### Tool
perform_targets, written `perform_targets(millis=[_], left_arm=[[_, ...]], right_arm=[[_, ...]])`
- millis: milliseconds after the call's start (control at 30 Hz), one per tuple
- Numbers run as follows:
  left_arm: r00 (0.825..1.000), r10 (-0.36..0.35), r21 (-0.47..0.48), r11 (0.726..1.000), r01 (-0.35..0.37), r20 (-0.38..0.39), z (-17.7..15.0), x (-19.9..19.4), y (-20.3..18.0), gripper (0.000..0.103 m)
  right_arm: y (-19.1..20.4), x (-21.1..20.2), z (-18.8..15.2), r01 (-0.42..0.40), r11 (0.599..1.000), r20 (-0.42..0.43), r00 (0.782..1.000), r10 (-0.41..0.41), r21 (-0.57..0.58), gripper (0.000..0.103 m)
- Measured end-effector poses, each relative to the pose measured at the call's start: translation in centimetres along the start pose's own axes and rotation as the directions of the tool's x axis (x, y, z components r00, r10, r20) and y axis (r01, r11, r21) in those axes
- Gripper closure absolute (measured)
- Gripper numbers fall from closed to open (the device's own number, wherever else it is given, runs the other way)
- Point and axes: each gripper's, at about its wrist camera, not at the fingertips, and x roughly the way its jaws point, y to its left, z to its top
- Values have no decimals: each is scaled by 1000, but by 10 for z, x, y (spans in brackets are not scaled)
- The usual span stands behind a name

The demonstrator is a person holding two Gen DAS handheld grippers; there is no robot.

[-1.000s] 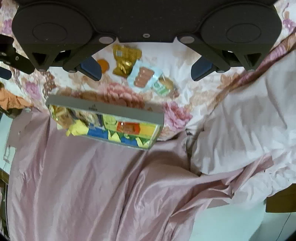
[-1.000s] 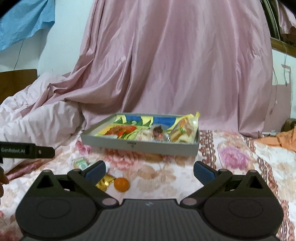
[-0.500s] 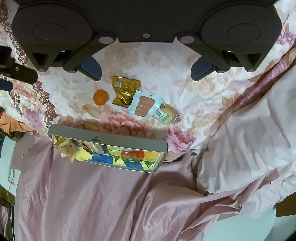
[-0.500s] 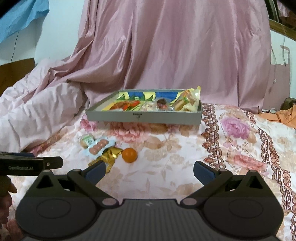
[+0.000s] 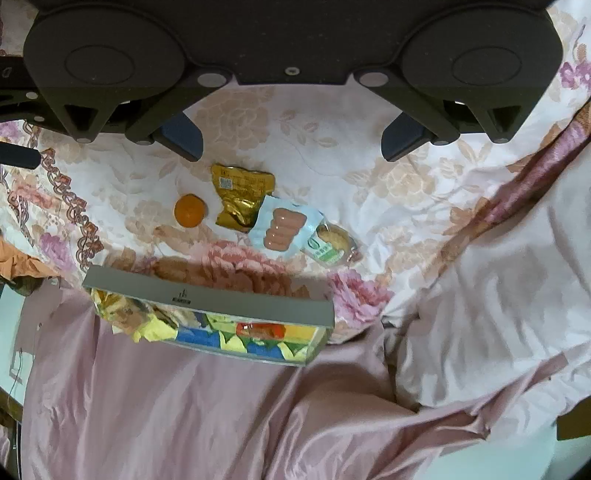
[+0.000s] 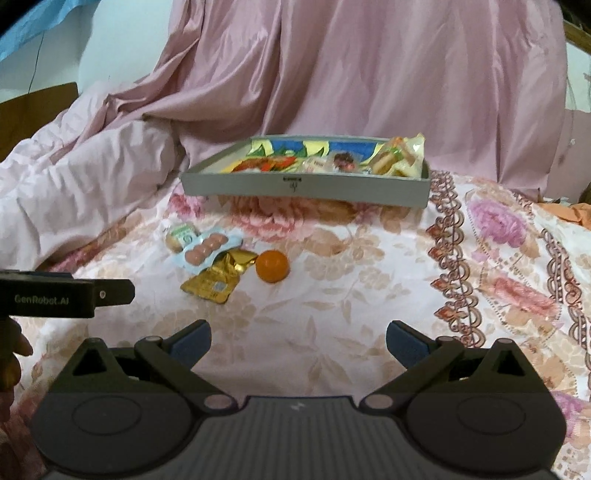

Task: Organize snacks
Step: 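Move both open tools toward the gold foil packet and the orange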

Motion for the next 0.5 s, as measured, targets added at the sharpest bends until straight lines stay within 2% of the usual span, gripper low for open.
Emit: perform_targets(millis=[300,500], left_arm=[[999,-22,-19,1000,21,-35,8,28,7,1],[997,-68,72,995,71,-37,14,48,1,1]], right_arm=[[1,28,6,-13,999,-32,999,12,-36,0],[-4,49,15,-11,998,-31,999,9,-65,0]])
